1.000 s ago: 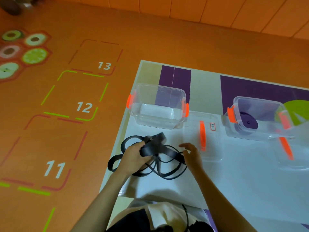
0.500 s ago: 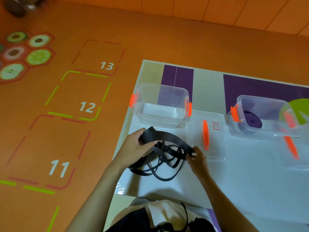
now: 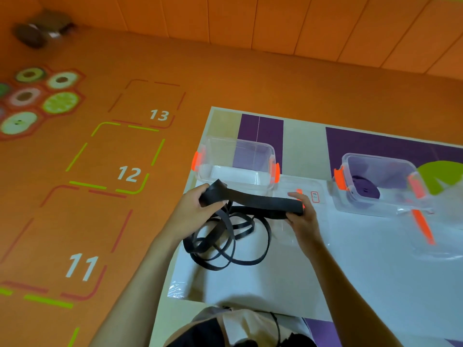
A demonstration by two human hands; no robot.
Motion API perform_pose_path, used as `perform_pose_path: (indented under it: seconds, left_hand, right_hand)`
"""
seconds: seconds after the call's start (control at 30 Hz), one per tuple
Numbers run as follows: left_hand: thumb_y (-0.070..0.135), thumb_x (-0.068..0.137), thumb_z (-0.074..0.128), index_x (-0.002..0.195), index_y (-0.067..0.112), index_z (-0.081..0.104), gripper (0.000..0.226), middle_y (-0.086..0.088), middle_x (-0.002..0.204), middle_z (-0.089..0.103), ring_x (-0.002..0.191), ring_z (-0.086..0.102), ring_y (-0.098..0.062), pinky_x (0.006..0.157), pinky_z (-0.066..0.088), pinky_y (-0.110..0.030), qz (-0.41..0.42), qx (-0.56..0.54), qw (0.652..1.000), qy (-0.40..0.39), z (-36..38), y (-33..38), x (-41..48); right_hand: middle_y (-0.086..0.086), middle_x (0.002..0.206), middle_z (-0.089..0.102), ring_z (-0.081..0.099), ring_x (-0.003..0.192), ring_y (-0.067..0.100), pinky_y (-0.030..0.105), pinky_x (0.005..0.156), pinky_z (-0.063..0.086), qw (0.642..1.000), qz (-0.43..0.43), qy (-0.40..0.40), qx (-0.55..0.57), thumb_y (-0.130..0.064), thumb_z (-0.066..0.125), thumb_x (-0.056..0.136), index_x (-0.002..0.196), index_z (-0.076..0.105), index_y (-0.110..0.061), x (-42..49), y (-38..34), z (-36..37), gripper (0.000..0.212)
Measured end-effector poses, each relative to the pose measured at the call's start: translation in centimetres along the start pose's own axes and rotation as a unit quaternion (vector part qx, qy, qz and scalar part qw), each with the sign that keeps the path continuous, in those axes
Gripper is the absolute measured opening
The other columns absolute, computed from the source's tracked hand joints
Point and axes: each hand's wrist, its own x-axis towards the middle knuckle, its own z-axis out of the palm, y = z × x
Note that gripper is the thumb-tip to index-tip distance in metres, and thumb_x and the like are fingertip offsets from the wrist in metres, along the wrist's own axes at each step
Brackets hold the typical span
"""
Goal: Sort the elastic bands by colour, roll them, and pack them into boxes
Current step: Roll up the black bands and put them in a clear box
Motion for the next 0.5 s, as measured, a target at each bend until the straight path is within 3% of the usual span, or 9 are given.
perform_pose_path:
  seconds: [0.07,0.13,0.27,0.37,0.43,0.5]
  left_hand:
    - [0.028,0.094,0.078,0.101,0.042,0.074,0.016,0.017,0.094,0.078,0.087,0.071,0.002,0.073,0.049,-0.009,0.017,-0.002,1.0,-0.001,-0.5,0.4,0.0]
    - [0.029,0.092,0.077,0.098,0.041,0.073,0.014,0.017,0.09,0.077,0.083,0.069,0.003,0.071,0.047,-0.006,0.029,-0.01,1.0,0.002,-0.9,0.7,0.0]
    - [0.039,0.084,0.076,0.099,0.036,0.073,0.016,0.016,0.09,0.075,0.083,0.068,0.002,0.071,0.047,-0.007,0.043,-0.029,0.998,0.019,-1.2,1.0,0.3]
    - [0.046,0.079,0.076,0.101,0.037,0.072,0.024,0.016,0.093,0.075,0.088,0.068,0.003,0.073,0.046,-0.007,0.042,-0.039,0.998,0.018,-1.0,1.1,0.6]
    - [0.052,0.075,0.079,0.097,0.042,0.07,0.026,0.019,0.088,0.073,0.086,0.068,0.002,0.073,0.046,-0.01,0.023,-0.021,0.999,-0.01,-0.9,1.1,0.7]
    - [0.056,0.075,0.083,0.096,0.042,0.068,0.029,0.022,0.085,0.071,0.083,0.067,0.001,0.071,0.045,-0.014,0.005,0.024,0.998,-0.051,-0.8,0.9,0.7]
  right_hand:
    - [0.005,0.124,0.062,0.061,0.116,0.028,0.031,0.091,0.058,0.999,-0.046,-0.005,-0.008,0.027,0.055,0.085,0.123,0.063,-0.014,0.2,-1.5,0.0,0.057]
    - [0.006,0.122,0.067,0.064,0.117,0.029,0.035,0.096,0.056,0.996,-0.084,-0.001,0.008,0.019,0.061,0.084,0.12,0.065,-0.021,0.3,-3.3,0.0,0.053]
    - [0.031,0.119,0.066,0.066,0.109,0.038,0.046,0.091,0.057,0.988,-0.082,-0.015,0.131,0.004,0.057,0.084,0.109,0.07,-0.029,0.5,-6.7,0.3,0.044]
    - [0.017,0.116,0.069,0.066,0.108,0.034,0.045,0.091,0.059,0.988,-0.094,-0.03,0.115,0.005,0.057,0.09,0.112,0.07,-0.027,0.2,-7.8,0.2,0.04]
    - [0.003,0.11,0.075,0.071,0.108,0.027,0.038,0.092,0.062,0.993,-0.086,-0.052,0.053,0.011,0.055,0.095,0.114,0.069,-0.025,0.0,-7.5,0.0,0.043]
    - [0.001,0.107,0.079,0.076,0.107,0.022,0.032,0.091,0.062,0.996,-0.057,-0.072,0.013,0.017,0.048,0.096,0.115,0.069,-0.022,-0.4,-6.7,0.0,0.048]
